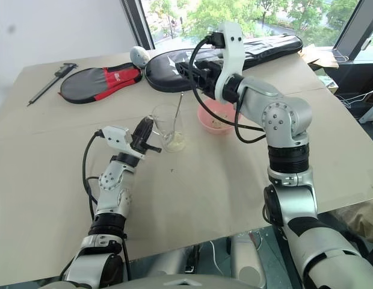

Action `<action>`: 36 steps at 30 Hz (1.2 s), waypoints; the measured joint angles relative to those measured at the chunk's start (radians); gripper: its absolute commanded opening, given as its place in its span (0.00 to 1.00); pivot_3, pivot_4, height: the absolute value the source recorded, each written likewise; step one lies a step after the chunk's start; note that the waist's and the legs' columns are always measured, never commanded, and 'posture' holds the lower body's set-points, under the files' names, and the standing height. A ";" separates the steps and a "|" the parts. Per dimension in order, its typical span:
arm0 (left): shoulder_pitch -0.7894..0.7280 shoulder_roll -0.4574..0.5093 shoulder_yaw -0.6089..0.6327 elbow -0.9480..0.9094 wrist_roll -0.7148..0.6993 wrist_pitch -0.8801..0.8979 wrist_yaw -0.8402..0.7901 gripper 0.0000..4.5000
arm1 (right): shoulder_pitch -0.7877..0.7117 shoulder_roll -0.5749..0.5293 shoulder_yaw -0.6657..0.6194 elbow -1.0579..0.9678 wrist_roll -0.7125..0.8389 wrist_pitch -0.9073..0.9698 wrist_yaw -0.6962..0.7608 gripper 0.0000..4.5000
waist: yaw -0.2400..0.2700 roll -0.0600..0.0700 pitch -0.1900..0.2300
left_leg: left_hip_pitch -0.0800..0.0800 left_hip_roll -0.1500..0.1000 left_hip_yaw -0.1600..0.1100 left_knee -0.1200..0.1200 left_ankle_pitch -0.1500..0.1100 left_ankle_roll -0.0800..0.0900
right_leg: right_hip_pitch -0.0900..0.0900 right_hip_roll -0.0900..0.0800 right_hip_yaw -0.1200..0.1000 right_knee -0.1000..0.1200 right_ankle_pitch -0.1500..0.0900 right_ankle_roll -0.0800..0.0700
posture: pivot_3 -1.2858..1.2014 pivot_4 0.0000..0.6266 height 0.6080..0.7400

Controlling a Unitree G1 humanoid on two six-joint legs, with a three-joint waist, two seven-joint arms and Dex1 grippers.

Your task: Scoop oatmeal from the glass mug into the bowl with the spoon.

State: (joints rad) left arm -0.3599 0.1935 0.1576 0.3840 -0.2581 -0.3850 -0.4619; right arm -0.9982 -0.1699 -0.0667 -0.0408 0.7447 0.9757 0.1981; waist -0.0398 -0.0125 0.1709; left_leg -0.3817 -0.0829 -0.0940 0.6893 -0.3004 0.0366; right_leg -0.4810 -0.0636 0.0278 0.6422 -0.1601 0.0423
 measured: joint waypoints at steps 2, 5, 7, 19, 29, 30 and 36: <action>0.001 0.000 0.000 0.000 -0.002 0.000 -0.003 0.16 | 0.000 0.002 0.000 0.000 -0.002 -0.001 0.002 0.66 | 0.000 0.000 0.000 | 0.000 0.000 0.000 0.000 0.000 0.000 | 0.000 0.000 0.000 0.000 0.000 0.000 | 0.52 0.24 1.00; 0.001 0.000 0.000 0.000 -0.006 0.000 -0.011 0.38 | 0.000 0.003 -0.002 0.000 -0.009 -0.001 0.005 0.66 | 0.000 0.000 0.000 | 0.000 0.000 0.000 0.000 0.000 0.000 | 0.000 0.000 0.000 0.000 0.000 0.000 | 0.52 0.24 1.00; 0.003 0.002 0.001 0.000 -0.006 0.000 -0.013 0.58 | 0.000 0.005 -0.007 0.000 -0.011 -0.001 0.009 0.66 | 0.000 0.000 0.000 | 0.000 0.000 0.000 0.000 0.000 0.000 | 0.000 0.000 0.000 0.000 0.000 0.000 | 0.52 0.24 1.00; 0.148 0.049 -0.001 -0.159 -0.021 0.052 -0.022 0.67 | 0.034 -0.012 -0.025 -0.040 -0.005 0.016 0.021 0.66 | 0.000 0.000 0.000 | 0.000 0.000 -0.001 0.000 0.000 0.000 | 0.000 0.000 0.000 -0.001 0.000 0.000 | 0.52 0.24 1.00; 0.452 0.174 0.040 -0.567 -0.075 0.308 -0.009 0.67 | 0.440 -0.189 -0.051 -0.286 -0.044 -0.148 0.200 0.66 | 0.004 -0.001 -0.001 | 0.000 0.000 -0.001 -0.002 0.000 0.000 | 0.001 0.000 -0.001 -0.003 0.000 0.000 | 0.52 0.24 1.00; 0.505 0.194 0.043 -0.632 -0.082 0.342 -0.009 0.67 | 0.534 -0.218 -0.059 -0.332 -0.047 -0.187 0.241 0.66 | 0.005 -0.001 -0.001 | 0.001 0.001 -0.002 -0.002 0.000 0.000 | 0.002 0.001 -0.002 -0.004 0.000 0.000 | 0.52 0.24 1.00; 0.750 0.227 0.075 -0.858 -0.119 0.487 -0.005 0.67 | 0.981 -0.354 -0.047 -0.362 -0.185 -0.502 0.526 0.66 | 0.012 0.003 0.002 | 0.021 0.004 -0.002 -0.004 -0.004 0.006 | 0.027 0.004 -0.004 -0.016 -0.004 0.006 | 0.52 0.24 1.00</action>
State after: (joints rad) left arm 0.3902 0.4202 0.2326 -0.4738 -0.3768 0.1020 -0.4664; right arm -0.0174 -0.5237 -0.1139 -0.4025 0.5593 0.4741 0.7241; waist -0.0281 -0.0099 0.1725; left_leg -0.3611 -0.0785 -0.0959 0.6850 -0.3043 0.0426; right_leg -0.4536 -0.0598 0.0241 0.6259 -0.1643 0.0480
